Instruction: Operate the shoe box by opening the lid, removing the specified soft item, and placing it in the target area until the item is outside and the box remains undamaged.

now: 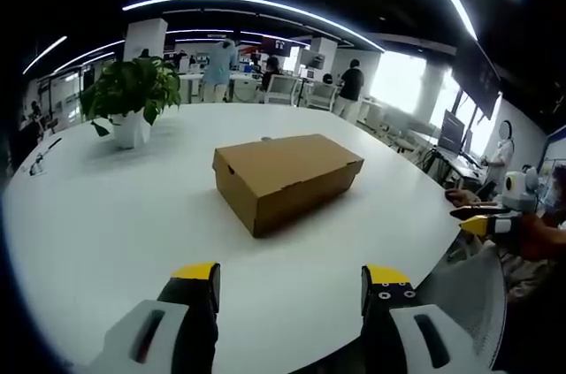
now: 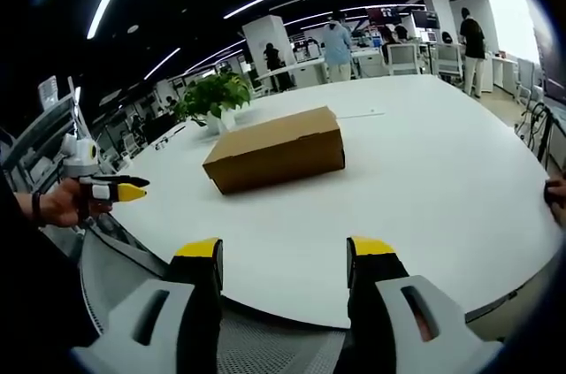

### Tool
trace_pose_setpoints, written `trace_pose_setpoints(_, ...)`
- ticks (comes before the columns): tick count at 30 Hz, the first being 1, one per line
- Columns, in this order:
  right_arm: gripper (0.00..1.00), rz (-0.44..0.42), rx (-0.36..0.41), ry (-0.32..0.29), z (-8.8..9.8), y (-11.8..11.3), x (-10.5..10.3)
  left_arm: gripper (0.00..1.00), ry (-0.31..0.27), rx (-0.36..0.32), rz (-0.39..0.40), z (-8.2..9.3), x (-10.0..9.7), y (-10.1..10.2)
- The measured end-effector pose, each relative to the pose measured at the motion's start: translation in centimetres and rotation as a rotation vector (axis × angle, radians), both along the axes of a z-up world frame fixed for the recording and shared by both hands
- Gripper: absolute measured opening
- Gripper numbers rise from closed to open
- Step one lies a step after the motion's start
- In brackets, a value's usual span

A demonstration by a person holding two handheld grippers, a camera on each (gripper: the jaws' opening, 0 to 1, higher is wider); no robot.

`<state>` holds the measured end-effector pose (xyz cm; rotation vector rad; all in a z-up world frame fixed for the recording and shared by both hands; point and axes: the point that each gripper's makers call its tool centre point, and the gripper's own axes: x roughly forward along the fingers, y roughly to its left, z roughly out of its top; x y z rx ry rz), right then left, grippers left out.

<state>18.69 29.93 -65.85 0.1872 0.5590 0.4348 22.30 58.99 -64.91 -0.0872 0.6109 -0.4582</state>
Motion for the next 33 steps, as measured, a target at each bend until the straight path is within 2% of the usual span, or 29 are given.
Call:
trace_pose_setpoints(10, 0.53, 0.012, -0.001, -0.01, 0.6, 0.1, 1.6, 0.66, 0.006, 0.006, -0.012, -0.1, 0.4, -0.4)
trace_pose_setpoints(16, 0.53, 0.03, -0.01, -0.014, 0.8, 0.1, 2.9, 0.66, 0.004, 0.005, -0.013, -0.1, 1.4, -0.4)
trace_pose_setpoints(24, 0.53, 0.05, -0.02, -0.019, 1.1, -0.1, 5.7, 0.66, 0.0, 0.01, -0.009, -0.1, 3.2, 0.0)
trace_pose_setpoints(33, 0.52, 0.086, -0.023, -0.036, 1.7, 0.2, 9.9, 0.66, -0.003, 0.02, -0.02, -0.5, 6.0, 0.1)
